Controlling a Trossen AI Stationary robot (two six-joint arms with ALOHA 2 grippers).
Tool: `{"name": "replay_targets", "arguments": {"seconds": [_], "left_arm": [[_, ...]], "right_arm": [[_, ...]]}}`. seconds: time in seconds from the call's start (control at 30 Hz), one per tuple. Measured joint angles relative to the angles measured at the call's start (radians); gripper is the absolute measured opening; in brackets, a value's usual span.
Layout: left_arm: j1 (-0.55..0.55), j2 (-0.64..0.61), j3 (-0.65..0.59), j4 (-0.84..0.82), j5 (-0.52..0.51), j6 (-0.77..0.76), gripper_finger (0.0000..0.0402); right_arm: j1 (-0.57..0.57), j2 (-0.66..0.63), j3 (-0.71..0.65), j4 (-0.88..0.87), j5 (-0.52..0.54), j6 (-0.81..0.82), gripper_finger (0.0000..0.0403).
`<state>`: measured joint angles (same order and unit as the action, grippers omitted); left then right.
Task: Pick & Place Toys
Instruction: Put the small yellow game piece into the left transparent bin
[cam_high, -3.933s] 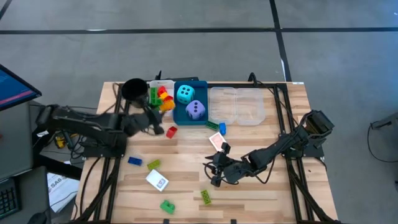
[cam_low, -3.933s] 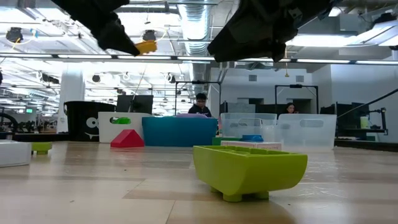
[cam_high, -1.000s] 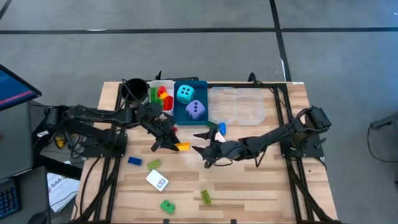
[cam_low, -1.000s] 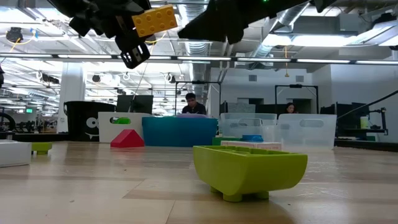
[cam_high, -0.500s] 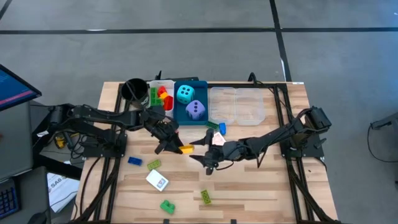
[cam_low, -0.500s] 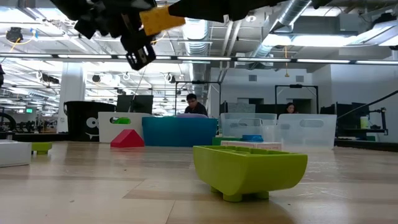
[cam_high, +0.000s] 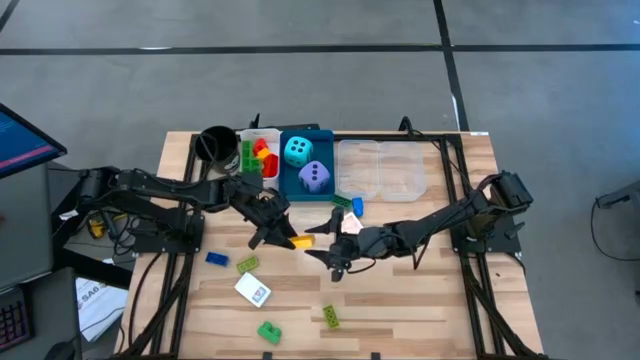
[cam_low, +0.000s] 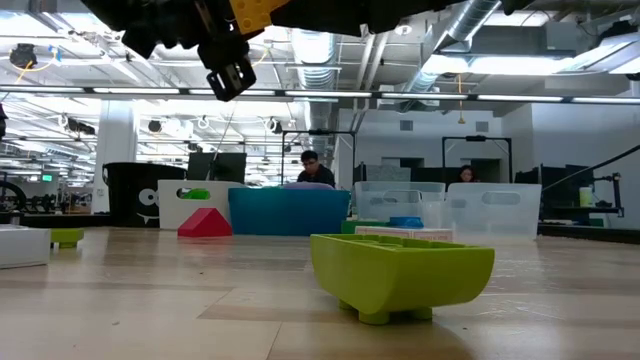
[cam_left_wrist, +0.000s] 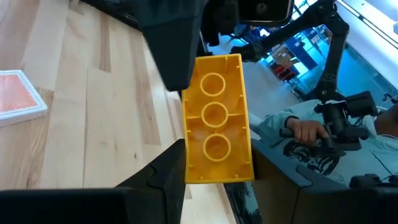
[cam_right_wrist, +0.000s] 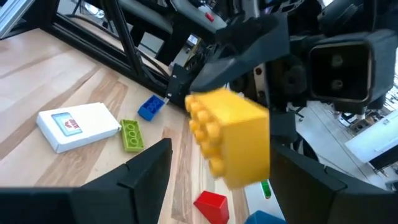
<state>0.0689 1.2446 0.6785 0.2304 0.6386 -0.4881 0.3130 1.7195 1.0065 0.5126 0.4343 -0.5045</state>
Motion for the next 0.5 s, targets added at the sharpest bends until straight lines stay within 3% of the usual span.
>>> {"name": "replay_targets", "arguments": {"seconds": [0.37, 0.5], "left_arm": [[0.000, 0.000, 0.000, -0.013, -0.012, -0.017, 0.0140], [0.000, 0.000, 0.000, -0.012, -0.018, -0.018, 0.0140]], "right_arm": [[0.000, 0.000, 0.000, 0.050, -0.015, 0.000, 0.0248], [-0.001, 0.000, 0.000, 0.049, -0.015, 0.001, 0.0225]]}}
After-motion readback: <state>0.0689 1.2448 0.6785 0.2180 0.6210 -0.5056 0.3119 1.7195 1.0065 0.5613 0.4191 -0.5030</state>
